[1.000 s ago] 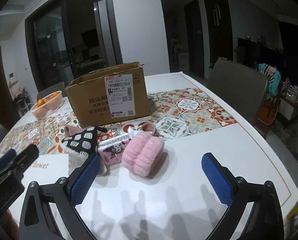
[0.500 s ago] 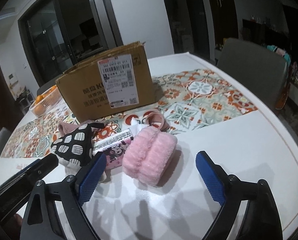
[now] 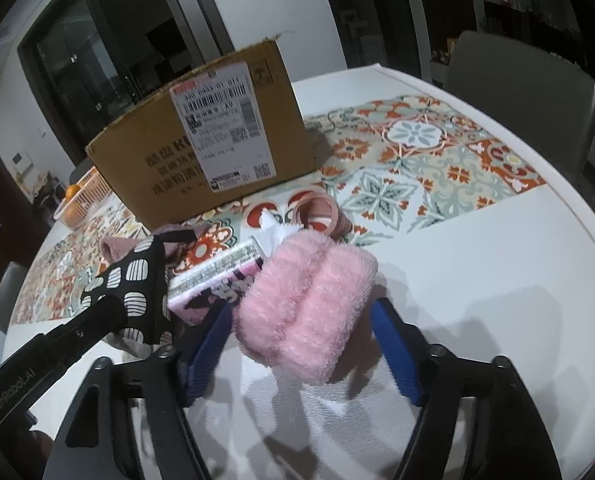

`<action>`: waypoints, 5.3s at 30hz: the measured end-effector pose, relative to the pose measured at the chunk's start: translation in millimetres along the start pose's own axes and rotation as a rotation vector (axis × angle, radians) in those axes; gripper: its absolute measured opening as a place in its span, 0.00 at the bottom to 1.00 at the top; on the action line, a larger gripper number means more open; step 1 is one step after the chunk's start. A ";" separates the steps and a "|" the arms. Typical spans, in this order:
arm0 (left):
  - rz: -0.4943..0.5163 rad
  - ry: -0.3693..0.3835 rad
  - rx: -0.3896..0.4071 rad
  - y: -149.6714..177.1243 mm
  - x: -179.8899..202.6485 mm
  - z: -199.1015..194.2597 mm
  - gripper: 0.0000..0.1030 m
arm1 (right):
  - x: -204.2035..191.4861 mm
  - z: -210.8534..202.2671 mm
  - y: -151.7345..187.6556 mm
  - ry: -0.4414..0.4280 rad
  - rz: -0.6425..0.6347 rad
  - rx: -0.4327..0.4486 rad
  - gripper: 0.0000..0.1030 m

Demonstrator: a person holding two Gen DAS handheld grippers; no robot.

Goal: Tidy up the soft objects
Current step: 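Grasp the white oven mitt with the left tool while the right tool grasps the pink fluffy item, then lift the oven mitt and pink fluffy item and carry both over the cardboard box, then open both tools to drop the mitt and pink item into the box, then move both tools back toward the remaining items beside the box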

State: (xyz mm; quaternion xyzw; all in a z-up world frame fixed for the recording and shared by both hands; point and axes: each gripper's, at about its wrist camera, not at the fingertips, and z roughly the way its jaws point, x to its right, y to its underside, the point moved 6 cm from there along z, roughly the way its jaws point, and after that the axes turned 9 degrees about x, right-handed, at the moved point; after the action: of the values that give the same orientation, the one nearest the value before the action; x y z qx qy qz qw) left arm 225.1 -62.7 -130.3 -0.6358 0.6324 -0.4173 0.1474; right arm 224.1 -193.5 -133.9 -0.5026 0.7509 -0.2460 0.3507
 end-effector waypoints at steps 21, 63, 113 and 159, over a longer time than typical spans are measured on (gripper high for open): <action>0.088 0.002 0.143 -9.5 16.7 -43.3 0.11 | 3.5 -43.0 -8.6 0.040 -0.019 0.078 0.38; 0.265 0.039 0.431 -131.4 47.9 -98.3 0.11 | -72.6 -97.0 -135.3 -0.144 -0.169 0.391 0.37; 0.376 -0.021 0.225 -186.8 29.6 81.4 0.40 | -87.5 91.4 -212.6 -0.129 -0.253 0.173 0.63; 0.397 -0.170 0.371 -118.5 -2.8 -84.5 0.73 | -95.8 -71.8 -136.8 -0.089 -0.313 0.330 0.85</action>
State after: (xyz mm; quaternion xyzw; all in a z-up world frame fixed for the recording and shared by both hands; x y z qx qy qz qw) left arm 245.6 -12.8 4.9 -0.4944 0.6427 -0.4341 0.3925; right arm 272.0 -154.5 37.0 -0.5589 0.5972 -0.3946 0.4186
